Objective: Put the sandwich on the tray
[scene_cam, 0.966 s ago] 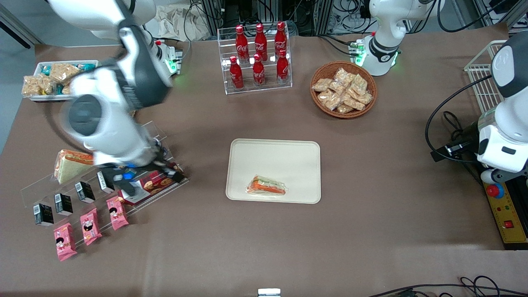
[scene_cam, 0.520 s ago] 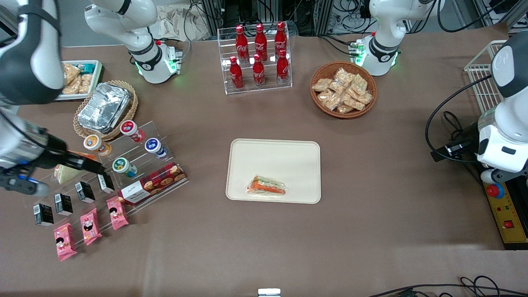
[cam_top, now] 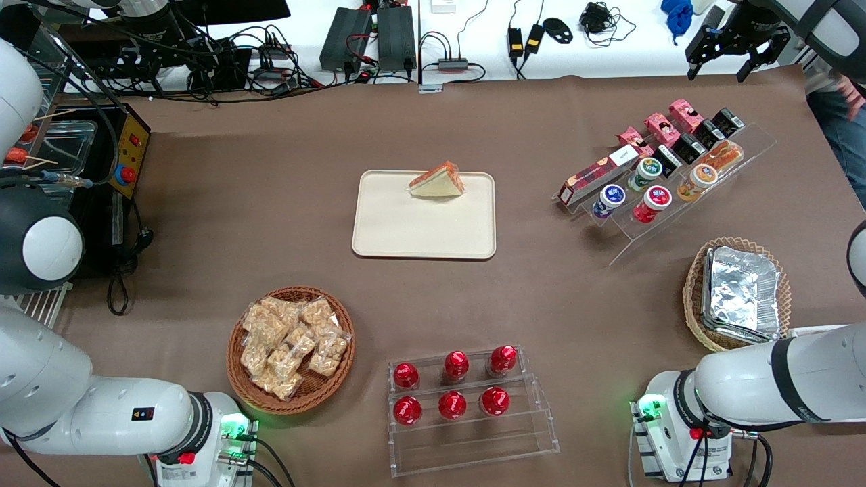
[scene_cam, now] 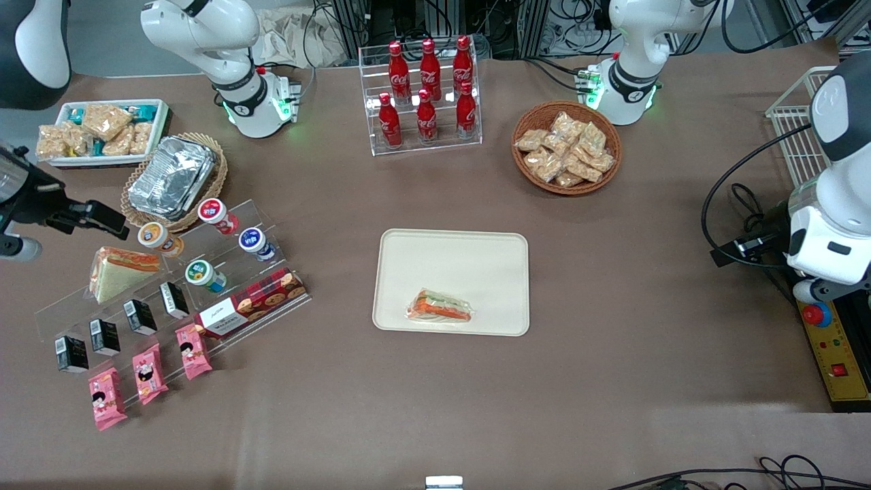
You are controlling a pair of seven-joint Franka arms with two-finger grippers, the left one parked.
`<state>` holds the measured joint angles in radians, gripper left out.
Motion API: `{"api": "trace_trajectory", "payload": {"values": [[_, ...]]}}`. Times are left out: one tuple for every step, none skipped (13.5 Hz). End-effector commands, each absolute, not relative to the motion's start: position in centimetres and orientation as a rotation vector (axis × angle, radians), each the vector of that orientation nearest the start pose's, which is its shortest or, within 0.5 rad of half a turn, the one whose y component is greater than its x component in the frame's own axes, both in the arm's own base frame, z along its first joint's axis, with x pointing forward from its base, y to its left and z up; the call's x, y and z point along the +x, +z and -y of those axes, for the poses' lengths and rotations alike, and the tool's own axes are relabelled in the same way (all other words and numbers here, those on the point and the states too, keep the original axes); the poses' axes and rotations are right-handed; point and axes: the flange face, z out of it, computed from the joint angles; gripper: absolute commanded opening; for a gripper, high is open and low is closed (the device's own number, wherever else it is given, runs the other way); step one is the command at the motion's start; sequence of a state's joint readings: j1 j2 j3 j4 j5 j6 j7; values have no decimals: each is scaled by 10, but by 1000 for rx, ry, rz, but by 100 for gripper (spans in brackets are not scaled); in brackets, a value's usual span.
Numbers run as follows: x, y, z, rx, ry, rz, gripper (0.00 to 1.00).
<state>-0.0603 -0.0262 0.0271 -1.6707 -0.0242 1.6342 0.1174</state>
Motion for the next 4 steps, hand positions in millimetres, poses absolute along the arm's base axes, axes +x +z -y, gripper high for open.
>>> {"api": "trace_trajectory", "payload": {"values": [[541,593,24,-3162,53,-139,99],[541,594,26,-3161,49,-143,99],[541,595,29,-3159,49,-151,99],[540,595,30,-3145,56,-154,99]]}}
